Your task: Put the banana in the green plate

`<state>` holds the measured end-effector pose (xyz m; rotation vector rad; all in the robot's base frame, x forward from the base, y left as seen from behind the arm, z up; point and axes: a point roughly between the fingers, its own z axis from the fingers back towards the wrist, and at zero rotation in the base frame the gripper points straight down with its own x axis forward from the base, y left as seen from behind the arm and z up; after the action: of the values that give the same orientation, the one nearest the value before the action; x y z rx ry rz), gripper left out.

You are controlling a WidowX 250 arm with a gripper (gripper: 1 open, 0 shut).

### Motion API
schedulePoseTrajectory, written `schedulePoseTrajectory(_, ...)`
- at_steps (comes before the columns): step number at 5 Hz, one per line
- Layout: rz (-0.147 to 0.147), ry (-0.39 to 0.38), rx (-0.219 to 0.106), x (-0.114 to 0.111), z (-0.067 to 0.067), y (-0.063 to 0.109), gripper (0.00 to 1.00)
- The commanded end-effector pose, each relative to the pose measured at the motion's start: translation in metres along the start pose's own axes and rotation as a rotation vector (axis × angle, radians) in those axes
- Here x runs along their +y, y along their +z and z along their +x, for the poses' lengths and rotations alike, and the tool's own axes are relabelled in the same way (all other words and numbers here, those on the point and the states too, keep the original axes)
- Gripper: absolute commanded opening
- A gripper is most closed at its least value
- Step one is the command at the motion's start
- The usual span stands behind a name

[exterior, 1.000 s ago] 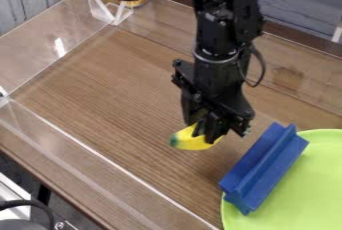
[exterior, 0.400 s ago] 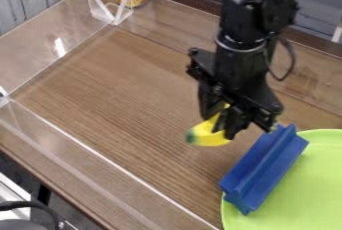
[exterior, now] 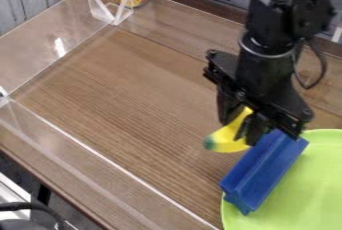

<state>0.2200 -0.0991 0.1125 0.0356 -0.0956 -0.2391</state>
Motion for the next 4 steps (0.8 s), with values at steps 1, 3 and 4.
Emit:
schedulePoseTrajectory(1, -0.006, 0.029, -0.073, -0.008, 0.01, 0.02, 0.0)
schedulePoseTrajectory(3, -0.004, 0.068, -0.092, -0.022, 0.011, 0.028, 0.0)
schedulePoseTrajectory(4, -0.006, 0.074, -0.084, -0.023, 0.008, 0.03, 0.0)
